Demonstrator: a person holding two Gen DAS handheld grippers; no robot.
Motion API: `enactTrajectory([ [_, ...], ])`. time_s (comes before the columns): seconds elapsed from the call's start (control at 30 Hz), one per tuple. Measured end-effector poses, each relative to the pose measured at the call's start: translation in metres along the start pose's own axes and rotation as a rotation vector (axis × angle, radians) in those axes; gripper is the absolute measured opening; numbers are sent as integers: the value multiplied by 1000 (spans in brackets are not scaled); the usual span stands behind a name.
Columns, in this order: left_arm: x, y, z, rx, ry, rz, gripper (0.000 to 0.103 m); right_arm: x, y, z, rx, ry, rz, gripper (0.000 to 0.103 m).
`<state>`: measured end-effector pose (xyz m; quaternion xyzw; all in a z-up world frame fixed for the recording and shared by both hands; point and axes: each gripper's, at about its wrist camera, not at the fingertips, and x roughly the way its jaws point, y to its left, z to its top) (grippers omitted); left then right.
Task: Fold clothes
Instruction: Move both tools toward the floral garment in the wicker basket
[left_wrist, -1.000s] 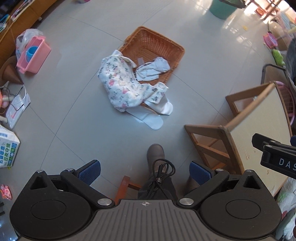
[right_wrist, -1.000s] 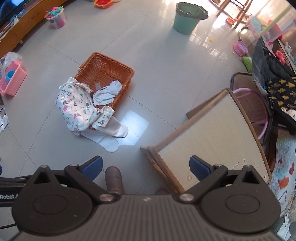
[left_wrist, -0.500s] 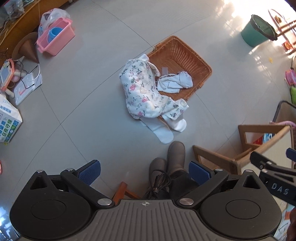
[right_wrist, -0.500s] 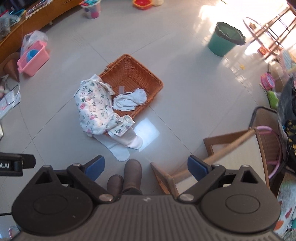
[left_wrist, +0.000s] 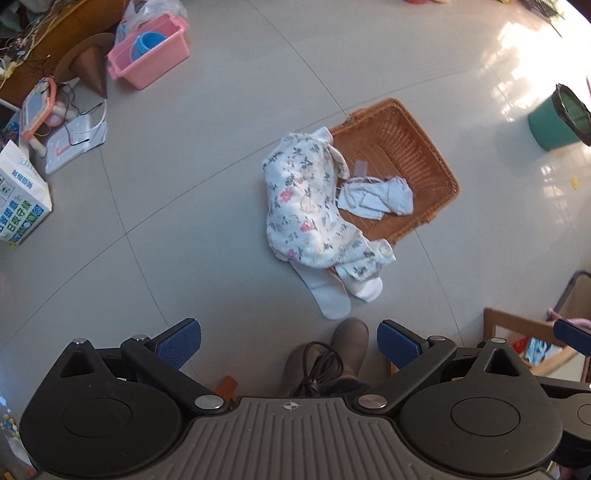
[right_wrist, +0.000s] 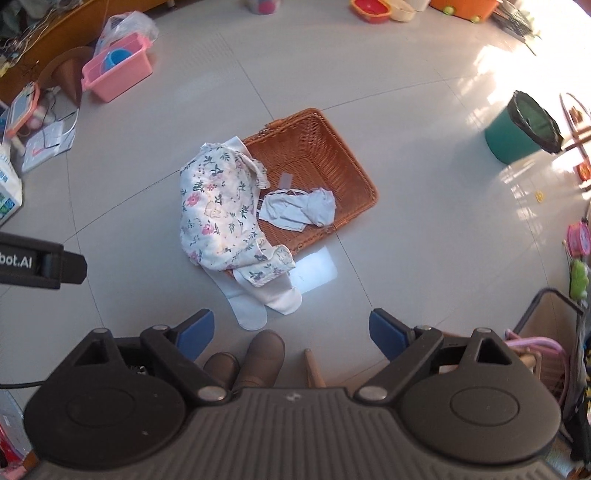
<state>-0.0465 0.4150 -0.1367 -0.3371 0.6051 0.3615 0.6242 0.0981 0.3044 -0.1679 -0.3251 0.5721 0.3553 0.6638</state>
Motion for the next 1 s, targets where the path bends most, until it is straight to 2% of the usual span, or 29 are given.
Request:
enactTrajectory([
  [0.2,28,9,16,-37,13,0,102,30,7,17,-59,4,11,92],
  [0.37,55,21,28,-65,28,-7,101,56,12,29,-58,3,22,92],
  [0.6,106,41,47,-88,58,3,101,98,21,39,-40,-1,38,92],
  [1.0,205,68,83,-186,87,-26,101,185,56,45,-137,-21,64,92],
])
